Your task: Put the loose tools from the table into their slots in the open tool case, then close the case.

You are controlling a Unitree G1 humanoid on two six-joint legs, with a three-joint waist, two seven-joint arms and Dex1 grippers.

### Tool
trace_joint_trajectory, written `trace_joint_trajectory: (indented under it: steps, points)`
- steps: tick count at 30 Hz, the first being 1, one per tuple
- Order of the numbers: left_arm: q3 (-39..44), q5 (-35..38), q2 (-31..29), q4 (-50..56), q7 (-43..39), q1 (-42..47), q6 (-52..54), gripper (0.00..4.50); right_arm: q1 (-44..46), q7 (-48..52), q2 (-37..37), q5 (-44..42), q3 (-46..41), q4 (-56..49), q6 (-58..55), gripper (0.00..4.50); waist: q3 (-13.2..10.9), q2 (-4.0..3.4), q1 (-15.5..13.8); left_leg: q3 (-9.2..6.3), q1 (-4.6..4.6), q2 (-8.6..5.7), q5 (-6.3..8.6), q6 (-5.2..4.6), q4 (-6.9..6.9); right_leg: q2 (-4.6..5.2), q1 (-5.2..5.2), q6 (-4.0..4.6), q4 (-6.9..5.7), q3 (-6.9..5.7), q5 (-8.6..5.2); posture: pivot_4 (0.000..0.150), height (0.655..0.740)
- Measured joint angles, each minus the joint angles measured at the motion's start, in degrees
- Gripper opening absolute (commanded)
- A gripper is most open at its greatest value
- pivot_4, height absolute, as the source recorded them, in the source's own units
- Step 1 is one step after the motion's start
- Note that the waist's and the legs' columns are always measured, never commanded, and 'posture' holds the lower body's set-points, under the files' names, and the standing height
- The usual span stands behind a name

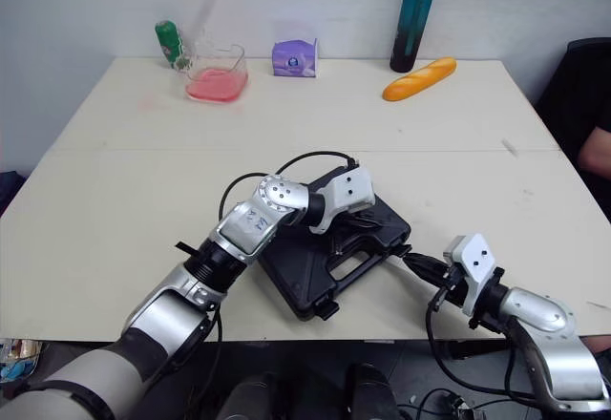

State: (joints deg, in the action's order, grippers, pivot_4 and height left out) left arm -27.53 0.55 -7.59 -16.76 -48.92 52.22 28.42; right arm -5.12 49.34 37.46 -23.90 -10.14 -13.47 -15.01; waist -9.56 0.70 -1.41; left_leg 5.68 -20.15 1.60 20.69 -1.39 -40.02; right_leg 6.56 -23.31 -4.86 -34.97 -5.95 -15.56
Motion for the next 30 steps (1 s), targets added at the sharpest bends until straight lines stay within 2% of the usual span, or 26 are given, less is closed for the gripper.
trace_joint_trajectory:
  steps: [30]
  points:
    - [-0.15,-1.4,-2.1,3.02,0.17,-2.36,-0.63,0.02,7.82,3.26,0.43,0.01,2.31,1.4,-4.12,0.0,0.38,0.15,1.62,-0.08,0.05,0.2,0.07,0.12,0.05,0.02,-0.01,0.14,-0.05,0.03,-0.08,0.15,0.7349]
